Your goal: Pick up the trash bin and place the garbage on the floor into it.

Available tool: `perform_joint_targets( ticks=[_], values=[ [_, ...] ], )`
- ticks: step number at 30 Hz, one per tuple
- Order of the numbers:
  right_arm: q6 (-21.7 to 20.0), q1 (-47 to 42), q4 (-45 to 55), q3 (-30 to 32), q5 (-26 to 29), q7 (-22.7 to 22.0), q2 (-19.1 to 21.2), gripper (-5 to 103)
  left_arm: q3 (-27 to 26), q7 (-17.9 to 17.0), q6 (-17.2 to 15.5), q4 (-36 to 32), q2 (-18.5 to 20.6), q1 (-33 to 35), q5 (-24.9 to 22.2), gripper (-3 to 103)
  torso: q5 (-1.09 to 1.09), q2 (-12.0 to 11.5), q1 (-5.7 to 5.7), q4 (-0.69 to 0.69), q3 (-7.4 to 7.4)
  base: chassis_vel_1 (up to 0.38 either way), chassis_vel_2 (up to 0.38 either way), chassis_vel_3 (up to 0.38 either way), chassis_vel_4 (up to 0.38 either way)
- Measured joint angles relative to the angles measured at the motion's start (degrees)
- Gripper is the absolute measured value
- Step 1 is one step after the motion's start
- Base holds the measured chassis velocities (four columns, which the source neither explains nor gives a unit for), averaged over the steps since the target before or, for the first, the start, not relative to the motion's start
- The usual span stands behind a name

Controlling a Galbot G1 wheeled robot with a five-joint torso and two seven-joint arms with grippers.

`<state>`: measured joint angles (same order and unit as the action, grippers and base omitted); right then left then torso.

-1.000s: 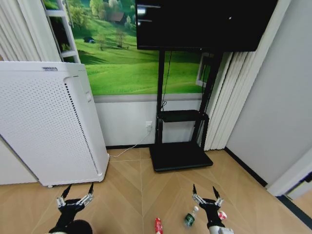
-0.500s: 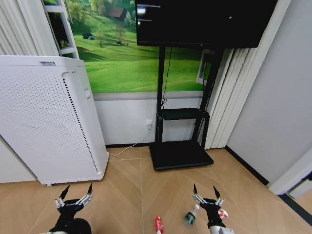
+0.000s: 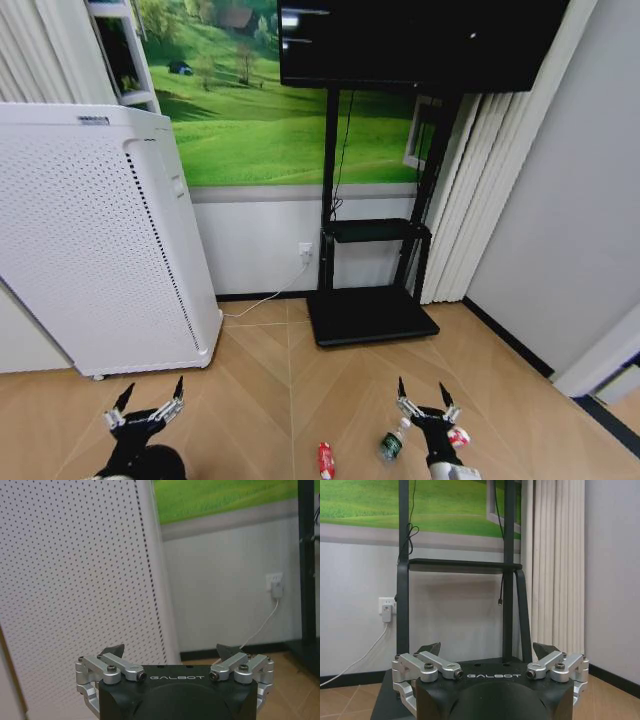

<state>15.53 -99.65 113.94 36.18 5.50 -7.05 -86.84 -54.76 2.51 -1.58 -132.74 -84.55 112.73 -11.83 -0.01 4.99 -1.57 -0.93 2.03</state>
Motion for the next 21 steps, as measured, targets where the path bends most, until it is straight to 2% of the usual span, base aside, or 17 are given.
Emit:
perform_joint_targets(
  ticks=[4,8,9,11,16,17,18,20,21],
  values=[
    [0.0,1.1,-0.8,0.4,0.9,0.0,0.4,100,-2.6,-0.1,-2.0,-0.9,0.4,3.2,-0.5,100,0.0,0.0,0.0,0.01,0.03,0.0,0.0,0.0,0.0],
    [-0.5,5.1,-2.8,1.5,3.5,-0.7,2.0,100,-7.7,0.0,-6.1,-3.0,0.2,13.0,-4.0,100,0.01,0.2,-0.03,0.02,0.13,0.0,0.0,0.0,0.0],
    [-0.5,5.1,-2.8,1.5,3.5,-0.7,2.0,100,-7.7,0.0,-6.1,-3.0,0.2,13.0,-4.0,100,0.01,0.2,-0.03,0.02,0.13,0.0,0.0,0.0,0.0],
    [-0.8,7.0,-3.9,1.7,4.8,-1.1,2.6,100,-8.8,0.3,-9.0,-3.3,0.1,16.0,-7.1,100,0.02,0.2,-0.05,0.02,0.18,0.0,0.0,0.0,0.0],
    [-0.8,8.0,-4.5,1.7,5.4,-1.3,2.9,100,-8.9,0.1,-10.5,-3.4,0.0,16.9,-8.8,100,0.01,0.3,-0.06,0.02,0.2,0.0,0.0,0.0,0.0],
    [-0.8,8.7,-4.9,1.7,5.8,-1.5,3.2,100,-8.9,-0.5,-12.0,-3.5,-0.2,17.5,-10.5,100,0.0,0.3,-0.07,0.02,0.22,0.0,0.0,0.0,0.0],
    [-0.9,10.1,-5.8,1.7,6.8,-1.7,3.7,100,-8.6,-1.5,-14.5,-4.2,-0.4,19.1,-14.5,100,-0.01,0.3,-0.07,0.0,0.25,0.0,0.0,0.0,0.0],
    [-0.9,10.7,-6.2,1.7,7.2,-1.7,3.9,100,-8.5,-1.9,-15.6,-4.4,-0.5,20.0,-16.1,100,0.0,0.3,-0.08,0.01,0.26,0.0,0.0,0.0,0.0],
    [-1.2,13.1,-7.7,1.7,8.7,-1.9,4.6,100,-8.2,-4.2,-18.0,-5.2,-1.1,24.2,-19.9,100,0.01,0.4,-0.09,0.02,0.3,0.0,0.0,0.0,0.0]
  ],
)
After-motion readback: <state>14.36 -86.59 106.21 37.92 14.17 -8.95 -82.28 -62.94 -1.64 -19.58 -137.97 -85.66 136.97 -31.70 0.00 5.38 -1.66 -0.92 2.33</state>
